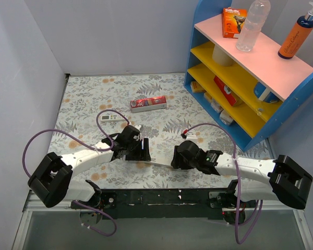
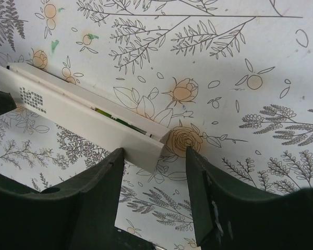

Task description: Load the batteries into the remote control

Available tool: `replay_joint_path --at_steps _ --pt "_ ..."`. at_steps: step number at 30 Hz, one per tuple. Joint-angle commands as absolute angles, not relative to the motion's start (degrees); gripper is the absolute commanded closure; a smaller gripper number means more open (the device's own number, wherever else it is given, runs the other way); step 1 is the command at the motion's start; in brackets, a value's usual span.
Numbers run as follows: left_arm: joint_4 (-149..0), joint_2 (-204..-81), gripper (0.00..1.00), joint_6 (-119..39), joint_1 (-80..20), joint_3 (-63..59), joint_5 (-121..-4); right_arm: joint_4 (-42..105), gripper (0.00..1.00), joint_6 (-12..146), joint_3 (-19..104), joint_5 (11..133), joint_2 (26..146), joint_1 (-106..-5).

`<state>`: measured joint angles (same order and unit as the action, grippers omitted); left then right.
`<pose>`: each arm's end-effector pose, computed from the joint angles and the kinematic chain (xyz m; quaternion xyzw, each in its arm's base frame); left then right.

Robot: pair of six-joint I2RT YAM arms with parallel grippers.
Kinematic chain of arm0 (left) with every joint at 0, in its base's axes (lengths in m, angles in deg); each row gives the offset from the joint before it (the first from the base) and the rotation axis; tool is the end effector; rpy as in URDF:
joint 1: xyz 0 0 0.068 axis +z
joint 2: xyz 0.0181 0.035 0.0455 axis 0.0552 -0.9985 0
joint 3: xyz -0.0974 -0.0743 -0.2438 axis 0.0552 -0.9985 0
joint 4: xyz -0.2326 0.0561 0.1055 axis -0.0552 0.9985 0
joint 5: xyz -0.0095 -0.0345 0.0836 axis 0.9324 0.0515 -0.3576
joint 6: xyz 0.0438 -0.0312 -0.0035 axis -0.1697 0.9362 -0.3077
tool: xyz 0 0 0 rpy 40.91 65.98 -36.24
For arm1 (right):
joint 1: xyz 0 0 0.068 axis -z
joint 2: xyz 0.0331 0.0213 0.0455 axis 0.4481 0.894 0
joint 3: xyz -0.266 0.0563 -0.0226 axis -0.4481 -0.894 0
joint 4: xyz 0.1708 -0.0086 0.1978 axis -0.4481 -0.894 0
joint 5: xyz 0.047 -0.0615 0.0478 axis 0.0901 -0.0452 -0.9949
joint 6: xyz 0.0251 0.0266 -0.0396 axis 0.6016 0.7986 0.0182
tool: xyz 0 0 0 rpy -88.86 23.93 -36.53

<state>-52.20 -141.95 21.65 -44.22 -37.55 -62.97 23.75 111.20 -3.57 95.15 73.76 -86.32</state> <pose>0.1757 -0.1593 0.1716 -0.2487 0.9270 -0.2648 0.0930 0.1218 0.1894 0.1702 -0.0229 0.9253 0.2211 0.3071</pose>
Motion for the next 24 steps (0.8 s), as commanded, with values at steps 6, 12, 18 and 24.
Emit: replay_joint_path --at_steps 6,12,18,24 --pt "-53.22 -143.80 0.51 21.12 -44.38 -35.68 -64.26 21.19 0.44 109.42 -0.09 97.42 74.35 -86.47" --pt "-53.22 -144.16 0.63 21.21 -44.38 -35.86 -64.52 21.63 0.46 108.54 0.96 97.50 74.79 -86.39" --pt "-53.22 -144.86 0.70 21.30 -44.38 -35.86 -64.43 21.19 0.48 107.49 2.11 97.42 75.67 -85.95" --pt "-53.22 -145.21 0.74 21.30 -44.38 -35.86 -64.17 21.10 0.51 107.22 1.32 96.54 75.85 -84.98"
